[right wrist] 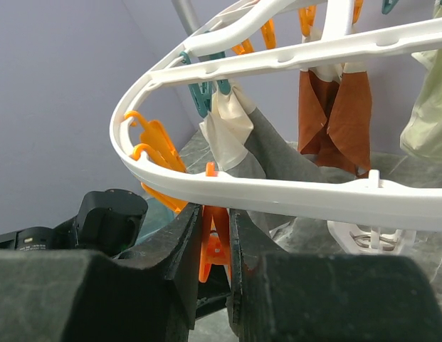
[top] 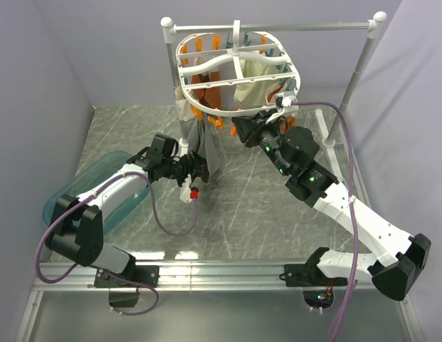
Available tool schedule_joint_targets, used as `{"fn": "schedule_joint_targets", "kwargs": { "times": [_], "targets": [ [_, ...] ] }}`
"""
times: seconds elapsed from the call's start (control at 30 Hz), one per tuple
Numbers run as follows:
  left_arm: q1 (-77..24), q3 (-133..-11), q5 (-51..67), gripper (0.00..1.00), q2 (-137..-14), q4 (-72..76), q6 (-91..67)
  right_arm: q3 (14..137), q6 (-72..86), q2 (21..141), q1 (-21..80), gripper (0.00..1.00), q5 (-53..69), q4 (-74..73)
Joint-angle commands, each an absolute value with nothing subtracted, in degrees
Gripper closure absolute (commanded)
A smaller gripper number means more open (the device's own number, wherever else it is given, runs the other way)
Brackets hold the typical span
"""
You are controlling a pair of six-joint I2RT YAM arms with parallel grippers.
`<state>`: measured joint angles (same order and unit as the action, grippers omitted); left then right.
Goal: Clip the underwear to the hanger
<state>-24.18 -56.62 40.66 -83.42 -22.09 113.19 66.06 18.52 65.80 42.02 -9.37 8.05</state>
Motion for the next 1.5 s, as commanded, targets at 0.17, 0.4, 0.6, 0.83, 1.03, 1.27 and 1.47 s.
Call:
{"fn": "schedule_joint_targets", "kwargs": {
  "times": [0.17,0.4,0.6,0.83,1.03,1.27,1.47],
  "targets": [
    [-24.8,-58.4,43.2,0.62,-85.1,-22.3,116.2,66.6,18.6,65.7,41.5,1.00,-9.1,9.1],
    [-24.8,-63.7,48.1,1.00,-84.4,-28.6,112.2,65.8,18.3,65.1,41.4,1.00,-8.9,9.4],
    [-25.2,-68.7,53.9,1.00,-81.5,-36.1,105.3,64.4,18.7,64.7,41.1,1.00,-6.9,10.3],
    [-26.0,-64.0,54.9,1.00,-75.9,-26.9,92.8,64.3,19.5,64.8,41.0,1.00,-5.1,10.0],
    [-26.5,-61.6,55.1,1.00,-72.9,-15.9,81.1,63.2,20.6,64.5,40.9,1.00,-0.7,10.3],
    [-29.0,-57.7,51.3,1.00,-69.2,-4.2,73.2,64.1,22.1,65.4,40.7,1.00,-0.9,8.7],
    [-30.3,-54.2,51.2,1.00,-66.4,1.9,71.3,65.4,22.5,66.5,40.8,1.00,-1.4,7.4]
  ]
}}
